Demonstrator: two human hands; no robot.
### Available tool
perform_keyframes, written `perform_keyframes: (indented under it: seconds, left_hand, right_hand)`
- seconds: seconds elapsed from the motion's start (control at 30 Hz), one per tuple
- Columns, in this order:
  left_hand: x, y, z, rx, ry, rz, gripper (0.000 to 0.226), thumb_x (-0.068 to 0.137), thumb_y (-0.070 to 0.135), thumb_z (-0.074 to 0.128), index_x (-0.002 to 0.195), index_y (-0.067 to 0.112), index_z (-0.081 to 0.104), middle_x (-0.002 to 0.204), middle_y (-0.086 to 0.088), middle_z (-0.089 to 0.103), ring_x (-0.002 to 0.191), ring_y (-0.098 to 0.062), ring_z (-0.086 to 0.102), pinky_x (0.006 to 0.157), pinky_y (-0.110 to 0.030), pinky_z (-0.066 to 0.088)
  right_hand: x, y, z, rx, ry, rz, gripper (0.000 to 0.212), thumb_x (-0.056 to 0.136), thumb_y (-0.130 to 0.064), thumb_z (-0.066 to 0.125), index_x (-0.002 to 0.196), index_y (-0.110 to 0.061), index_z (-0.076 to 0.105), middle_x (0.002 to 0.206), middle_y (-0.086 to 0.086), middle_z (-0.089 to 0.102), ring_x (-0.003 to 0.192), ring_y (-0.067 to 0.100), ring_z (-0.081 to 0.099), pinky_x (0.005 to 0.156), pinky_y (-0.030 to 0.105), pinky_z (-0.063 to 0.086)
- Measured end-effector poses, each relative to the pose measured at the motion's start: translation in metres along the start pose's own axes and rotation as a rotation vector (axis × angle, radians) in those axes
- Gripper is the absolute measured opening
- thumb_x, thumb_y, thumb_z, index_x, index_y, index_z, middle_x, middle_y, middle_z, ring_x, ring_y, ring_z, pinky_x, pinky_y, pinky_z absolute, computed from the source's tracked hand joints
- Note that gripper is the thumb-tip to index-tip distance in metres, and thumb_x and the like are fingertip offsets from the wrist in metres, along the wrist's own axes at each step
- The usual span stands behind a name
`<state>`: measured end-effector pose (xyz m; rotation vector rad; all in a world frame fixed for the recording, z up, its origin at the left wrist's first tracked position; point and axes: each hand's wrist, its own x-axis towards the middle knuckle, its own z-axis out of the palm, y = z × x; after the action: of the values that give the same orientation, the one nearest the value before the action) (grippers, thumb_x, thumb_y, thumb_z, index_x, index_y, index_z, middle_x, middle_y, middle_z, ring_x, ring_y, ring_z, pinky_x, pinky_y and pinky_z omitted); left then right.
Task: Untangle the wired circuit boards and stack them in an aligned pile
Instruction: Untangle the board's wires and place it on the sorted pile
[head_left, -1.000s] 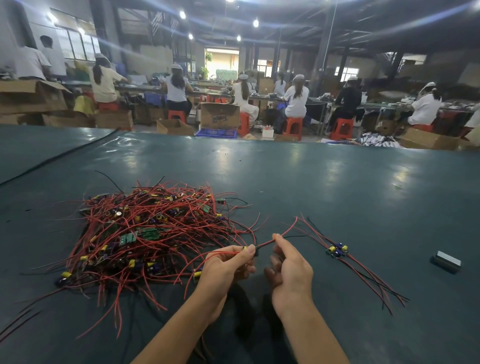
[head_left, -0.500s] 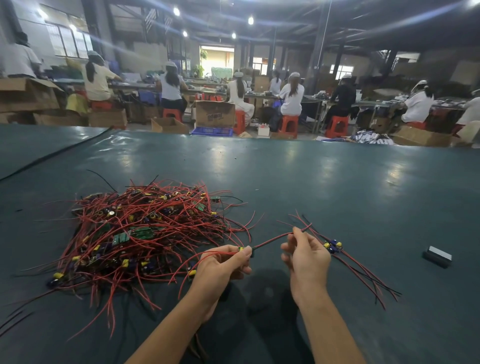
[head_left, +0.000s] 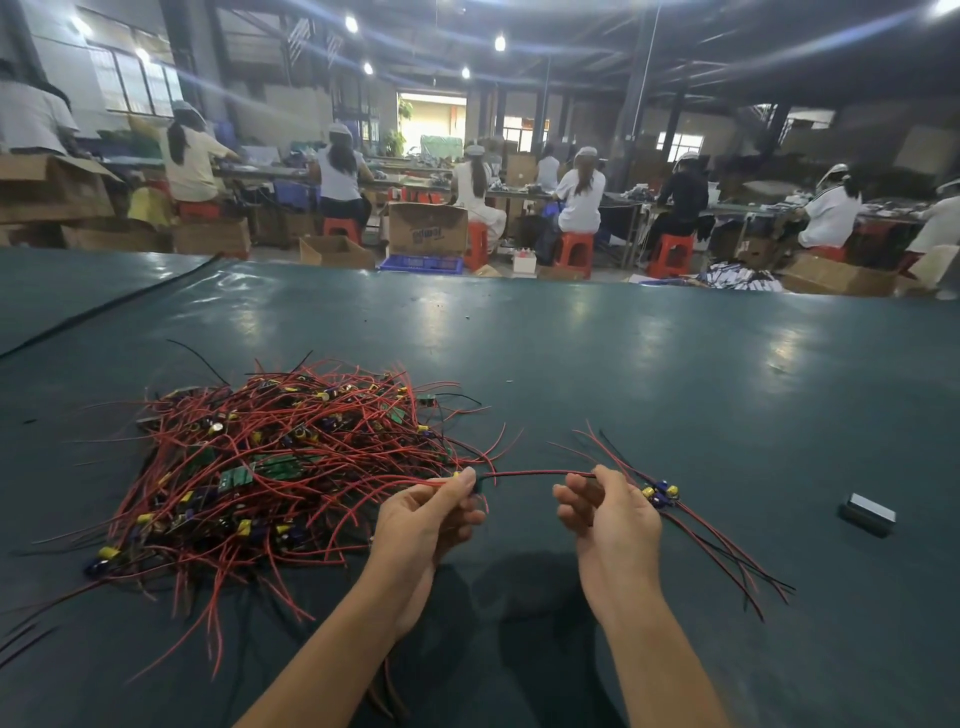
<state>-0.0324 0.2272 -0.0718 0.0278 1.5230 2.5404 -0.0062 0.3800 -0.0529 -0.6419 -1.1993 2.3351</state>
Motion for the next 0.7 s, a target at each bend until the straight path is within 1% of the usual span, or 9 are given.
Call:
perform_keyframes:
  seconds: [0.1, 0.17, 0.27, 0.33, 0.43, 0.47, 0.53, 0.6, 0.7]
  left_hand:
    - [0.003, 0.004, 0.004, 0.032, 0.064, 0.108, 0.021, 0.059, 0.039, 0.079, 0.06, 0.019, 0.074, 0.063, -0.003, 0.067, 0.059, -0.013, 0.066, 0.055, -0.02, 0.053]
    - [0.005, 0.007, 0.005, 0.177, 0.107, 0.224, 0.015, 0.072, 0.036, 0.076, 0.066, 0.022, 0.077, 0.065, -0.002, 0.07, 0.062, -0.013, 0.067, 0.059, -0.023, 0.054]
    - [0.007, 0.009, 0.009, 0.344, 0.133, 0.379, 0.021, 0.088, 0.031, 0.067, 0.077, 0.016, 0.075, 0.072, -0.005, 0.074, 0.067, -0.014, 0.069, 0.062, -0.028, 0.054]
    - [0.009, 0.013, 0.017, 0.239, 0.158, 0.358, 0.023, 0.092, 0.032, 0.062, 0.085, 0.012, 0.071, 0.082, -0.008, 0.075, 0.073, -0.014, 0.071, 0.061, -0.022, 0.055]
    - [0.013, 0.028, 0.036, -0.166, 0.195, 0.197, 0.02, 0.095, 0.033, 0.059, 0.088, 0.014, 0.058, 0.093, -0.012, 0.076, 0.08, -0.02, 0.074, 0.062, -0.023, 0.057]
    - [0.014, 0.034, 0.041, -0.241, 0.209, 0.176, 0.02, 0.095, 0.034, 0.059, 0.088, 0.016, 0.055, 0.092, -0.013, 0.076, 0.078, -0.021, 0.074, 0.062, -0.025, 0.058]
    - [0.019, 0.045, 0.048, -0.24, 0.211, 0.196, 0.022, 0.095, 0.035, 0.059, 0.083, 0.018, 0.053, 0.079, -0.009, 0.075, 0.063, -0.017, 0.072, 0.057, -0.024, 0.056]
    - [0.024, 0.055, 0.053, -0.115, 0.186, 0.222, 0.028, 0.095, 0.034, 0.061, 0.074, 0.016, 0.054, 0.058, -0.003, 0.066, 0.044, -0.012, 0.058, 0.047, -0.022, 0.049]
    - [0.035, 0.069, 0.054, 0.141, 0.028, 0.185, 0.036, 0.095, 0.031, 0.061, 0.064, 0.014, 0.053, 0.053, -0.002, 0.05, 0.039, -0.01, 0.042, 0.045, -0.022, 0.04]
  right_hand:
    - [-0.004, -0.001, 0.002, 0.048, -0.005, 0.048, 0.016, 0.1, -0.009, 0.048, 0.086, -0.004, 0.054, 0.053, 0.003, 0.065, 0.045, 0.014, 0.064, 0.04, 0.02, 0.048]
    - [-0.005, -0.002, 0.003, 0.093, -0.004, 0.081, 0.02, 0.101, -0.011, 0.047, 0.083, -0.005, 0.054, 0.053, 0.003, 0.064, 0.044, 0.014, 0.063, 0.04, 0.02, 0.048]
    - [-0.005, -0.002, 0.003, 0.14, 0.0, 0.113, 0.025, 0.101, -0.013, 0.049, 0.079, -0.005, 0.057, 0.053, 0.001, 0.064, 0.043, 0.011, 0.062, 0.04, 0.018, 0.048]
    - [-0.006, 0.0, 0.005, 0.104, -0.001, 0.114, 0.025, 0.099, -0.013, 0.054, 0.077, -0.004, 0.061, 0.054, 0.001, 0.065, 0.043, 0.01, 0.061, 0.04, 0.017, 0.047]
    - [-0.012, 0.008, 0.008, -0.028, -0.062, 0.122, 0.023, 0.095, -0.01, 0.061, 0.074, -0.003, 0.065, 0.055, 0.004, 0.066, 0.042, 0.01, 0.06, 0.038, 0.017, 0.046]
    - [-0.015, 0.011, 0.009, -0.079, -0.101, 0.144, 0.022, 0.093, -0.009, 0.062, 0.072, -0.003, 0.065, 0.055, 0.006, 0.065, 0.041, 0.012, 0.059, 0.037, 0.018, 0.045]
    - [-0.018, 0.013, 0.01, -0.19, -0.192, 0.22, 0.021, 0.09, -0.008, 0.062, 0.069, -0.003, 0.064, 0.055, 0.008, 0.063, 0.039, 0.014, 0.057, 0.036, 0.019, 0.041]
    - [-0.019, 0.013, 0.007, -0.333, -0.289, 0.279, 0.022, 0.091, -0.009, 0.059, 0.071, -0.004, 0.065, 0.059, 0.01, 0.066, 0.041, 0.016, 0.057, 0.039, 0.019, 0.041]
    - [-0.017, 0.014, 0.005, -0.538, -0.361, 0.19, 0.023, 0.095, -0.022, 0.063, 0.078, -0.007, 0.068, 0.069, 0.007, 0.072, 0.049, 0.016, 0.062, 0.043, 0.022, 0.045]
